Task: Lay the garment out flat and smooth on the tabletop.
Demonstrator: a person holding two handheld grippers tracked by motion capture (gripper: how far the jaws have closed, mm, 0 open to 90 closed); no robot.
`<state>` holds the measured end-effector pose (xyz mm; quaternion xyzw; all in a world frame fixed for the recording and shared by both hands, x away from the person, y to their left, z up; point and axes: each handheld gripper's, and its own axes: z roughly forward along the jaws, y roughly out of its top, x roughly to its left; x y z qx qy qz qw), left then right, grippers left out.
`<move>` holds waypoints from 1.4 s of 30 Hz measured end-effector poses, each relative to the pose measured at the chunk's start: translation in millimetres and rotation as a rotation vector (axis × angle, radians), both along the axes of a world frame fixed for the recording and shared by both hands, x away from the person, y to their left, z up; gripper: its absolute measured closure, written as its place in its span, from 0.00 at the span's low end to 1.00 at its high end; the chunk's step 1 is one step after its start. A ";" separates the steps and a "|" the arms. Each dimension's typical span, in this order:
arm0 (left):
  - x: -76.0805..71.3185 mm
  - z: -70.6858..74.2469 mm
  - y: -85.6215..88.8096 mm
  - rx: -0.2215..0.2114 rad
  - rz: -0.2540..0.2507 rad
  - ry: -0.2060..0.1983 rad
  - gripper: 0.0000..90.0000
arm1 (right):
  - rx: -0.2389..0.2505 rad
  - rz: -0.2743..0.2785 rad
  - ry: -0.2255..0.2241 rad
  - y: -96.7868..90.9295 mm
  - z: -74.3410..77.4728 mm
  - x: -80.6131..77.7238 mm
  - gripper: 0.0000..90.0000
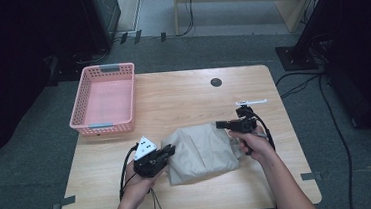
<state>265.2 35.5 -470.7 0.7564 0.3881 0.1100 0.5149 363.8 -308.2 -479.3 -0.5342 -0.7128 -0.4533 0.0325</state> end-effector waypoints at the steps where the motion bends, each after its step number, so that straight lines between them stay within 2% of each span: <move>1: -1.8 0.3 2.0 -0.001 -0.002 0.000 0.96 | -0.015 0.015 -0.032 -0.1 6.2 -6.4 1.00; 2: -1.8 0.3 2.0 -0.001 -0.002 0.000 0.96 | -0.015 0.015 -0.032 -0.1 6.2 -6.4 1.00; 3: -3.3 0.4 2.8 -0.001 -0.004 0.001 0.96 | -0.033 0.024 -0.059 -0.1 12.0 -13.6 1.00; 4: -8.0 0.6 4.4 0.006 -0.015 -0.002 0.96 | -0.072 0.040 -0.109 -0.8 22.4 -29.5 1.00; 8: -18.4 0.0 5.9 0.023 -0.042 -0.002 0.96 | -0.145 0.076 -0.191 -3.9 34.5 -66.8 1.00; 9: -21.6 -1.5 5.8 0.031 -0.051 0.002 0.96 | -0.145 0.076 -0.191 -3.9 34.5 -66.8 1.00; 10: -27.0 -6.9 3.3 0.059 -0.069 0.016 0.96 | -0.165 0.091 -0.192 -5.3 31.3 -83.8 1.00; 12: -28.4 -10.8 1.4 0.076 -0.075 0.028 0.96 | -0.188 0.107 -0.172 -4.9 20.5 -96.2 1.00; 13: -29.5 -15.0 -0.8 0.090 -0.077 0.041 0.96 | -0.214 0.114 -0.160 -3.2 13.4 -101.3 1.00; 14: -30.0 -19.4 -3.2 0.100 -0.083 0.056 0.96 | -0.214 0.114 -0.160 -3.2 13.4 -101.3 1.00; 15: -30.9 -28.1 -8.6 0.120 -0.091 0.085 0.96 | -0.252 0.130 -0.135 1.1 -2.1 -109.1 1.00; 17: -31.3 -32.5 -11.8 0.131 -0.093 0.097 0.96 | -0.272 0.145 -0.111 6.3 -15.8 -114.5 1.00; 19: -31.0 -43.9 -20.5 0.175 -0.105 0.120 0.96 | -0.294 0.151 -0.108 11.6 -26.8 -116.7 1.00; 21: -30.0 -46.8 -23.4 0.183 -0.100 0.126 0.96 | -0.311 0.152 -0.101 16.1 -33.2 -115.0 1.00; 23: -25.6 -49.8 -27.8 0.199 -0.086 0.128 0.96 | -0.324 0.145 -0.105 18.1 -33.3 -109.8 1.00; 24: -21.9 -49.7 -29.0 0.198 -0.074 0.130 0.96 | -0.355 0.136 -0.122 19.4 -32.5 -106.1 1.00; 25: -17.2 -49.2 -30.5 0.198 -0.056 0.132 0.96 | -0.355 0.136 -0.122 19.4 -32.5 -106.1 1.00; 27: -5.2 -48.0 -34.9 0.210 -0.019 0.130 0.97 | -0.404 0.102 -0.141 21.7 -31.3 -96.0 1.00; 31: 31.8 -44.1 -43.2 0.229 0.071 0.126 0.97 | -0.473 0.033 -0.150 26.2 -29.6 -64.6 1.00; 34: 67.3 -29.2 -45.7 0.211 0.147 0.124 0.98 | -0.524 -0.050 -0.189 28.8 -22.8 -32.4 1.00; 36: 80.4 -15.9 -44.3 0.192 0.178 0.106 0.98 | -0.531 -0.120 -0.220 27.3 -10.9 -9.8 1.00; 38: 89.2 2.8 -41.0 0.174 0.194 0.069 0.98 | -0.510 -0.179 -0.239 24.6 2.2 1.9 1.00; 40: 90.9 17.0 -36.4 0.160 0.195 0.034 0.99 | -0.471 -0.205 -0.279 22.0 21.2 7.9 1.00; 42: 88.7 27.5 -30.2 0.140 0.197 0.014 0.99 | -0.442 -0.205 -0.320 21.4 37.7 5.2 1.00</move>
